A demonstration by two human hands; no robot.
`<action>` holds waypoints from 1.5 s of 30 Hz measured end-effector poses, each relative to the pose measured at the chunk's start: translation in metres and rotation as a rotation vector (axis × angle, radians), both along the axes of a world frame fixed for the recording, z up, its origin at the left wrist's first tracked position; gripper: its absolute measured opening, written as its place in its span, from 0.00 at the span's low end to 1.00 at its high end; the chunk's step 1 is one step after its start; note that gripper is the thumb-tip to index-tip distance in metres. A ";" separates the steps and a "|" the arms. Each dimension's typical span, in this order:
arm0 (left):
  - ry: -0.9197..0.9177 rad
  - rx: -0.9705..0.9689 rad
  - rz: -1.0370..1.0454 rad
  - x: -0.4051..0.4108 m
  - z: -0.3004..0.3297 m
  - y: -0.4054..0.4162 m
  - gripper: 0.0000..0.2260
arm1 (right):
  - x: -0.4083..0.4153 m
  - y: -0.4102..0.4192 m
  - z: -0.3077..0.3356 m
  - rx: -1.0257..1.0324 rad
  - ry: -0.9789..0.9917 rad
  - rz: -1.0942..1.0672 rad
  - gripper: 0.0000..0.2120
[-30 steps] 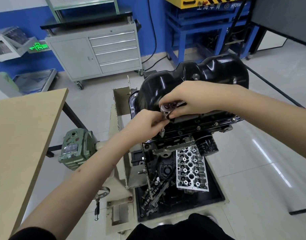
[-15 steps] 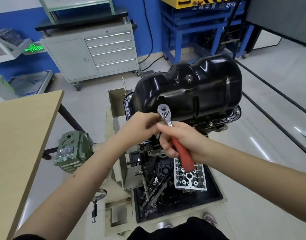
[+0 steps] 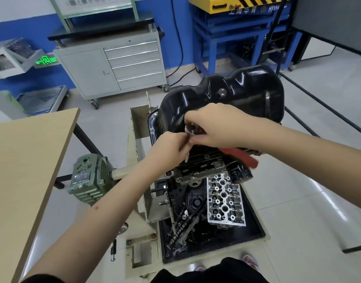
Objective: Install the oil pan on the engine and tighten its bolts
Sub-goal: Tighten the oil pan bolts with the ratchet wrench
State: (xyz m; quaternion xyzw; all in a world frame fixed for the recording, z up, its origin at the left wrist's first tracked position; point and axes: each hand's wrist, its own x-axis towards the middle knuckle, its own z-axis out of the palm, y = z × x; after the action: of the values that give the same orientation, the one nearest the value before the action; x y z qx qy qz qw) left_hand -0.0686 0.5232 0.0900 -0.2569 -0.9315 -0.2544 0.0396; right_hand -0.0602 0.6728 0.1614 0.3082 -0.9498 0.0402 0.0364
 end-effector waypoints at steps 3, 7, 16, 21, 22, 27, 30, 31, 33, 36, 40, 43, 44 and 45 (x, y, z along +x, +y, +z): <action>-0.065 -0.048 -0.103 0.000 0.006 -0.007 0.17 | -0.002 0.004 0.008 0.142 -0.050 0.191 0.15; -0.123 -0.035 -0.048 -0.002 0.006 -0.008 0.15 | -0.007 -0.002 0.004 0.135 0.026 0.122 0.16; -0.086 0.034 0.056 -0.008 0.004 -0.002 0.20 | -0.007 -0.008 -0.004 0.036 0.035 -0.017 0.16; -0.094 0.030 0.072 -0.008 0.001 0.000 0.17 | 0.002 -0.016 -0.022 -0.725 -0.619 -0.269 0.08; -0.108 0.033 0.082 -0.008 0.001 0.000 0.15 | 0.003 -0.018 -0.026 -0.851 -0.714 -0.297 0.07; -0.119 0.028 0.078 -0.007 0.003 -0.004 0.14 | -0.001 -0.010 -0.025 -0.566 -0.509 -0.162 0.08; -0.112 -0.010 0.044 -0.006 0.002 -0.003 0.14 | -0.010 0.001 -0.010 -0.088 -0.135 0.026 0.12; -0.101 -0.025 0.025 -0.006 0.003 -0.003 0.16 | -0.013 0.003 -0.005 0.016 -0.082 0.077 0.14; -0.073 -0.062 0.008 -0.005 0.002 -0.001 0.20 | -0.018 0.004 0.003 0.142 -0.044 0.152 0.16; -0.075 -0.046 0.000 -0.008 0.001 -0.002 0.17 | -0.018 0.004 0.002 0.117 0.000 0.134 0.14; -0.141 -0.010 -0.012 -0.007 -0.001 -0.007 0.12 | -0.011 0.004 -0.012 -0.164 -0.144 0.093 0.12; -0.139 0.016 -0.030 -0.005 -0.002 -0.007 0.09 | -0.005 0.008 -0.016 -0.500 -0.519 -0.037 0.12; -0.141 0.017 -0.033 -0.006 -0.002 -0.006 0.09 | -0.004 0.009 -0.017 -0.584 -0.614 -0.071 0.14; -0.148 0.016 -0.037 -0.006 -0.003 -0.007 0.09 | -0.003 0.009 -0.019 -0.668 -0.698 -0.098 0.17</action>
State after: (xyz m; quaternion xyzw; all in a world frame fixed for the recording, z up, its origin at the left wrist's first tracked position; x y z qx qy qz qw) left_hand -0.0747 0.5165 0.0870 -0.2543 -0.9249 -0.2808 -0.0318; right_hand -0.0634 0.6817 0.1422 0.2026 -0.8538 0.4421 -0.1857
